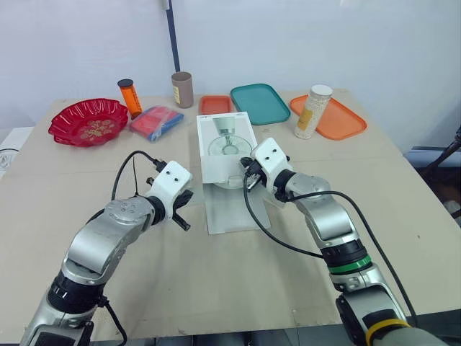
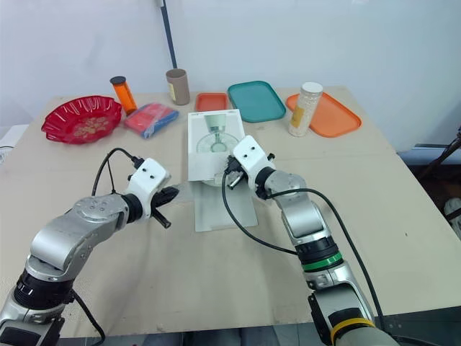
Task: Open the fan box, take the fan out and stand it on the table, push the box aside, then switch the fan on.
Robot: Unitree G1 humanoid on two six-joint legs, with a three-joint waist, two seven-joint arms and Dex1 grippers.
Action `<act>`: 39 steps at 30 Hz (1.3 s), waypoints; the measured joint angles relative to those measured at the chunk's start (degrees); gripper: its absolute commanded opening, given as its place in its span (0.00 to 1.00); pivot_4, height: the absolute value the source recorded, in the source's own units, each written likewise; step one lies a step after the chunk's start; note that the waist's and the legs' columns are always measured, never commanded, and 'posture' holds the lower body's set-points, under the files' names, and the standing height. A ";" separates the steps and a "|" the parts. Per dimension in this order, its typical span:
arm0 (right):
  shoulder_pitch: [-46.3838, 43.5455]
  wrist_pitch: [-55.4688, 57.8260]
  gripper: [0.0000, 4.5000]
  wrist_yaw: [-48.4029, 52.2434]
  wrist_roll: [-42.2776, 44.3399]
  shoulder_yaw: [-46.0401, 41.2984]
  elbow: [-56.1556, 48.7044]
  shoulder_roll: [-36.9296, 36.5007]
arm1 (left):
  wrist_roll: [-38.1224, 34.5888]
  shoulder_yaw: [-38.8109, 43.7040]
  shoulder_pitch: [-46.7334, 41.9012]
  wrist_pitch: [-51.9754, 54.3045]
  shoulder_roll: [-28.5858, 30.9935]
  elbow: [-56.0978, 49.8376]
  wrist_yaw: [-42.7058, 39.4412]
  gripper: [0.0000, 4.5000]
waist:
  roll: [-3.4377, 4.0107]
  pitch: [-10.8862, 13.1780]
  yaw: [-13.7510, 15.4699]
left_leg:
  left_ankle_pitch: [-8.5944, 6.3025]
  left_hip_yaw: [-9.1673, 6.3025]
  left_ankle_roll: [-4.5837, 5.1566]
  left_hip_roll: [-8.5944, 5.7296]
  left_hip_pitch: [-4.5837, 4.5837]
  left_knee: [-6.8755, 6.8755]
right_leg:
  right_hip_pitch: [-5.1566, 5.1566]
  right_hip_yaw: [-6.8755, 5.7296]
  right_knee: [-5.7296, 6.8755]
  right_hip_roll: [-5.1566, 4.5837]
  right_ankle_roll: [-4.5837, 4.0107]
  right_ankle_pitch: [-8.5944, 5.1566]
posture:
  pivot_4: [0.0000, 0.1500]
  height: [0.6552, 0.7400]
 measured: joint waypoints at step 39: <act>1.72 1.06 0.00 -0.03 -1.42 0.12 -2.69 0.29 | 5.60 0.11 -5.11 -21.51 -9.41 23.43 -2.84 0.00 | -0.02 -0.01 0.01 | 0.01 -0.02 -0.02 -0.02 0.00 -0.02 | -0.01 -0.02 -0.01 -0.02 0.00 0.00 | 1.00 1.00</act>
